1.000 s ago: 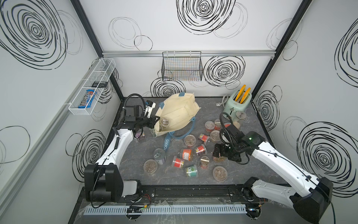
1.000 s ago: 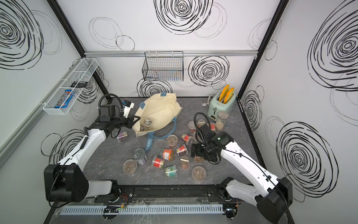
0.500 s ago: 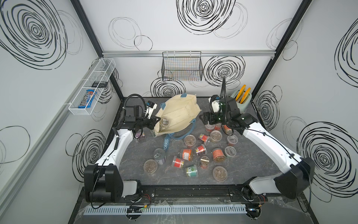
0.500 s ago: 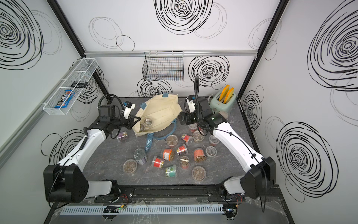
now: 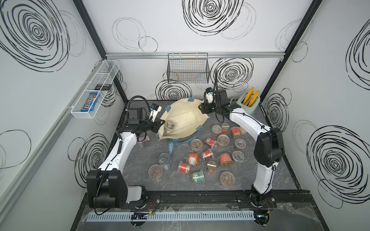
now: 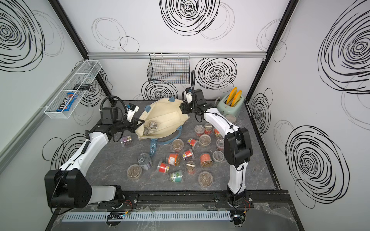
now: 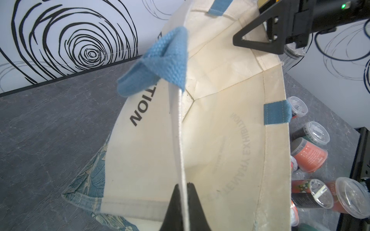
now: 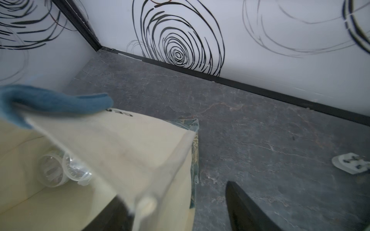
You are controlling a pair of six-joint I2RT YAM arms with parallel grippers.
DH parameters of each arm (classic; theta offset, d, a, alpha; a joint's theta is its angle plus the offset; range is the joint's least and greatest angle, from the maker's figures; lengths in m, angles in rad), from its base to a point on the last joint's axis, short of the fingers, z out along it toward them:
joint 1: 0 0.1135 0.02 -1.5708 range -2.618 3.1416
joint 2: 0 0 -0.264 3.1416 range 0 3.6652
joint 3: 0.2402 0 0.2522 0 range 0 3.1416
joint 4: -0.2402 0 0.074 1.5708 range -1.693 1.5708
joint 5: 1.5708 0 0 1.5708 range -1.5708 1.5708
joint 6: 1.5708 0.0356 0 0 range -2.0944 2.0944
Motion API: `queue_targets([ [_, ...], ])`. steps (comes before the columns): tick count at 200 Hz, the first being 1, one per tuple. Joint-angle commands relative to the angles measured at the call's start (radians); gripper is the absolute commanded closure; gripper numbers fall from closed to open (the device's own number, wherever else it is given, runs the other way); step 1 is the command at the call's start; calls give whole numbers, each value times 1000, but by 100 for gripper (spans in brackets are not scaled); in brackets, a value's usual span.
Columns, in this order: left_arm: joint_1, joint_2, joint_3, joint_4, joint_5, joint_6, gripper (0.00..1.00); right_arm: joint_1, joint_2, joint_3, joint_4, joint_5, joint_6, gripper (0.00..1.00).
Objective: Take out the seed jars from the canvas bag
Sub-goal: Adjust the canvas bag at the center of the board.
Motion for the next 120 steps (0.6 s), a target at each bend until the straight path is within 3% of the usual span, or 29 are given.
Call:
queue_targets([
  [1,18,-10,50,42,42,25,98,2,46,86,-26,-1,16,58],
  [10,26,-10,51,42,36,24,98,5,58,110,-42,0,23,71],
  [27,40,-4,60,46,8,7,98,17,54,112,-37,32,40,82],
  [30,45,-2,63,47,3,-1,93,20,50,109,-35,42,43,85],
  [53,85,21,96,53,-4,-60,89,43,8,64,7,99,87,92],
  [70,108,34,117,67,-31,-110,86,63,-24,37,5,181,153,95],
  [82,116,39,143,67,-83,-156,70,86,-53,6,14,262,211,94],
  [120,80,-3,237,-12,-132,-210,67,237,-161,-165,155,620,324,95],
])
